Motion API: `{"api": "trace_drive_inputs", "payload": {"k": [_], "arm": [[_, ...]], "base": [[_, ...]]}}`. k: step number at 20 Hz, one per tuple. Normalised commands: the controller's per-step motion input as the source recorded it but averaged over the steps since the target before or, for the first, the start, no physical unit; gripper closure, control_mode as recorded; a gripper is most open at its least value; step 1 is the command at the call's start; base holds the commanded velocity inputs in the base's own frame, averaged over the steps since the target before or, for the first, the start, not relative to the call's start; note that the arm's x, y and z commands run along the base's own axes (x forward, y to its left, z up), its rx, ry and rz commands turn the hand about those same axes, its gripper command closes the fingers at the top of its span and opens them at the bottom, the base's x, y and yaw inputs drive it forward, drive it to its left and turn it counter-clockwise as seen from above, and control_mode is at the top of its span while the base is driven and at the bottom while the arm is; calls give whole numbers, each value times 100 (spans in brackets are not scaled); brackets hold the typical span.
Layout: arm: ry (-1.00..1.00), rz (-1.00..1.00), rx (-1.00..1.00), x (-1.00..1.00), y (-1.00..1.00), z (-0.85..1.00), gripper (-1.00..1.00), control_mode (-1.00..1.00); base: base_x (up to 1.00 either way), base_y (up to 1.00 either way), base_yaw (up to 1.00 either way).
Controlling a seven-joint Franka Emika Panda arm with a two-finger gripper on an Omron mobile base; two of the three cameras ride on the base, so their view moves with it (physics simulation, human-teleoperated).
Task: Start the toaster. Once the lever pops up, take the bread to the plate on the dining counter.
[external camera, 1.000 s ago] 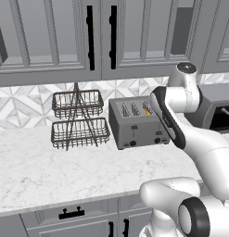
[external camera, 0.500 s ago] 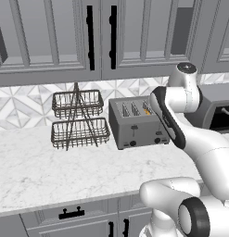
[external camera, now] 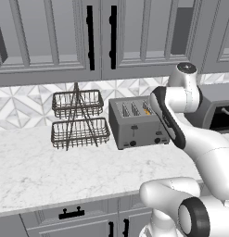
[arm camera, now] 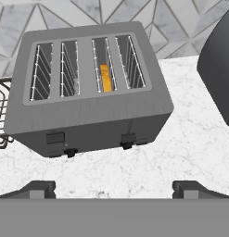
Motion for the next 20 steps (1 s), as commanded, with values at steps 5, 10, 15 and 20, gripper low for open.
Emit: {"api": "trace_drive_inputs", "payload": {"k": [5, 10, 15, 20], "arm": [[0, 0, 0, 0, 0, 0, -100, -100], [0, 0, 0, 0, 0, 0, -100, -100], [0, 0, 0, 0, 0, 0, -100, -100], [0, 0, 0, 0, 0, 0, -100, -100]], "base": [[0, 0, 0], [0, 0, 0], [0, 0, 0], [0, 0, 0]]}}
